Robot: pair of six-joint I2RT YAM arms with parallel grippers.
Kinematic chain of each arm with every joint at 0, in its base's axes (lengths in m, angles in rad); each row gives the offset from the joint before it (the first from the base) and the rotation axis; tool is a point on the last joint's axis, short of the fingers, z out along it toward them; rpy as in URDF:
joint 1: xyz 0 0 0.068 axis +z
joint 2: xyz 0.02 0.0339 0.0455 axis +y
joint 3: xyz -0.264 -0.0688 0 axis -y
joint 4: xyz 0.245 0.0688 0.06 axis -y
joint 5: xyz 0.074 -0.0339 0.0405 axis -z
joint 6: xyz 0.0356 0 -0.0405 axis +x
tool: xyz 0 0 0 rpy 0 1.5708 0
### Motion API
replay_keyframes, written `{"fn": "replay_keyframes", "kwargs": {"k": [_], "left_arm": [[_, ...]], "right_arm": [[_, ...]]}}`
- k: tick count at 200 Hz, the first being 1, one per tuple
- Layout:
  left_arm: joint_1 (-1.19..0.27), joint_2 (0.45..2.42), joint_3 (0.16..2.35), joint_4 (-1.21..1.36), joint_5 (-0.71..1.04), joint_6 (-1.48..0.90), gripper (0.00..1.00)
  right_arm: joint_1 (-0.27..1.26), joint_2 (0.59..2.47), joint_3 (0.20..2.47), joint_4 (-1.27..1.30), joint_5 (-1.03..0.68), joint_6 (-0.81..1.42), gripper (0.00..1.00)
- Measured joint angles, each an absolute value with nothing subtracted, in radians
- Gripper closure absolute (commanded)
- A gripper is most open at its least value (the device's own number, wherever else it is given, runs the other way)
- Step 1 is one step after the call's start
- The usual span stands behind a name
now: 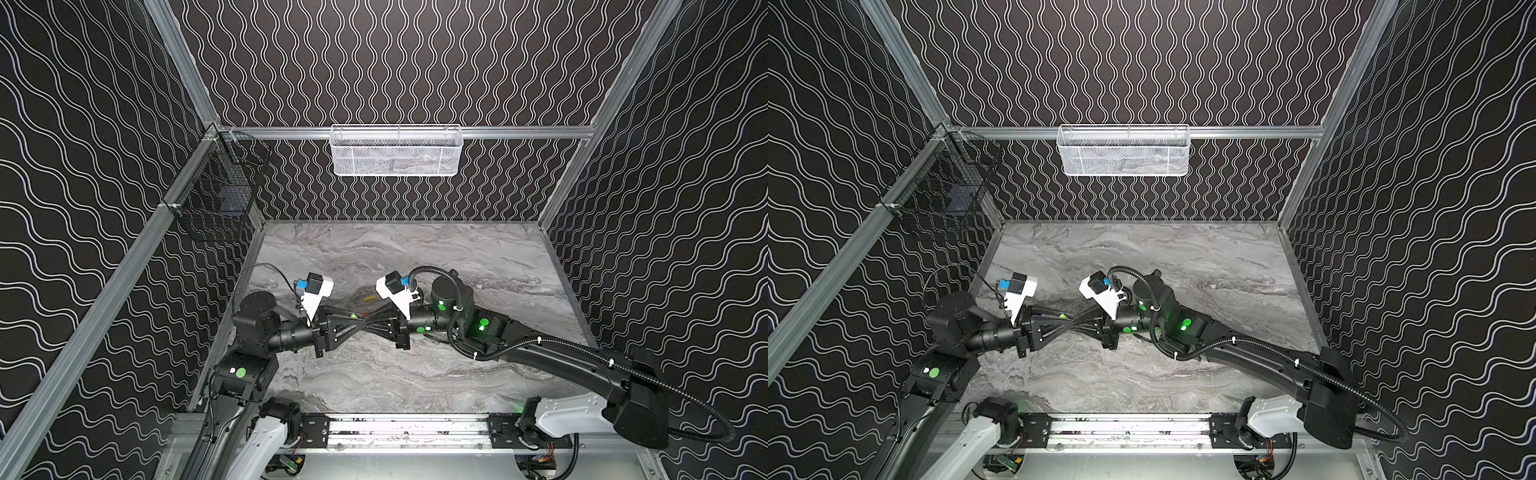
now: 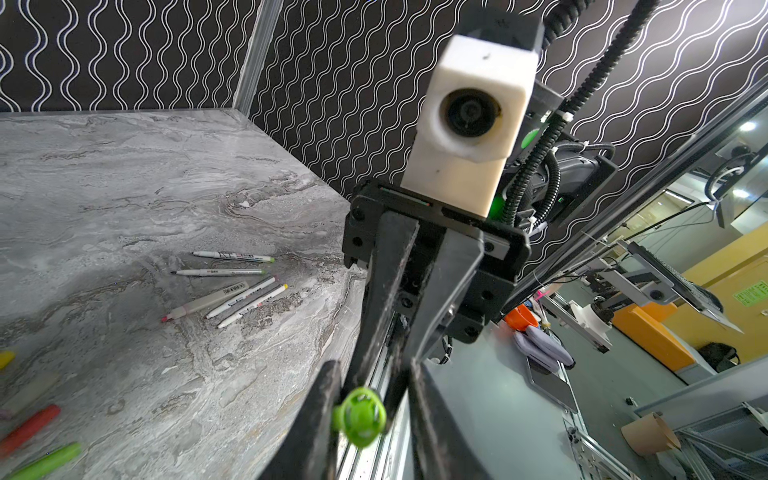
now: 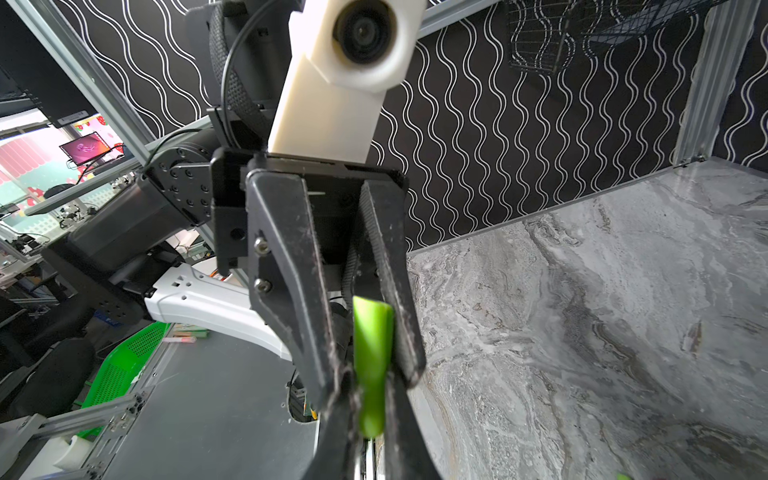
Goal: Insert the pens into the pen caps
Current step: 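Close the left gripper on the green cap held by the right gripper, then release the cap from the right gripper and move it back to the pens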
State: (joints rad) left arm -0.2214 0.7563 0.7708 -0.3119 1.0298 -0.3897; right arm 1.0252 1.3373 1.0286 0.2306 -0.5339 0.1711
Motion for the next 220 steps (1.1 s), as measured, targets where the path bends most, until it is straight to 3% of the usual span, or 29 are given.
{"fn": "replay_keyframes", "kwargs": {"k": [70,128,144,161,175,199,220], "left_arm": [[-0.204,0.757,0.771,-0.305,0.997,-0.397,0.72],[-0.202,0.762,0.764,-0.279,1.001,-0.415,1.0],[-0.199,0.763,0.764,-0.279,0.996,-0.413,1.0],[-0.2,0.768,0.765,-0.287,0.995,-0.406,1.0],[-0.202,0.77,0.767,-0.299,0.992,-0.385,1.0],[-0.201,0.774,0.773,-0.325,0.968,-0.356,1.0],[-0.201,0.781,0.782,-0.361,0.92,-0.324,1.0]], "right_arm": [[1.025,1.336,1.023,0.2,-0.525,0.167,0.98],[1.024,1.334,1.023,0.2,-0.522,0.167,0.96],[1.024,1.334,1.024,0.198,-0.517,0.168,0.89],[1.024,1.334,1.024,0.192,-0.509,0.168,0.69],[1.024,1.334,1.023,0.182,-0.506,0.171,0.6],[1.025,1.321,1.012,0.162,-0.479,0.174,0.37],[1.021,1.286,0.982,0.116,-0.411,0.171,0.25]]}}
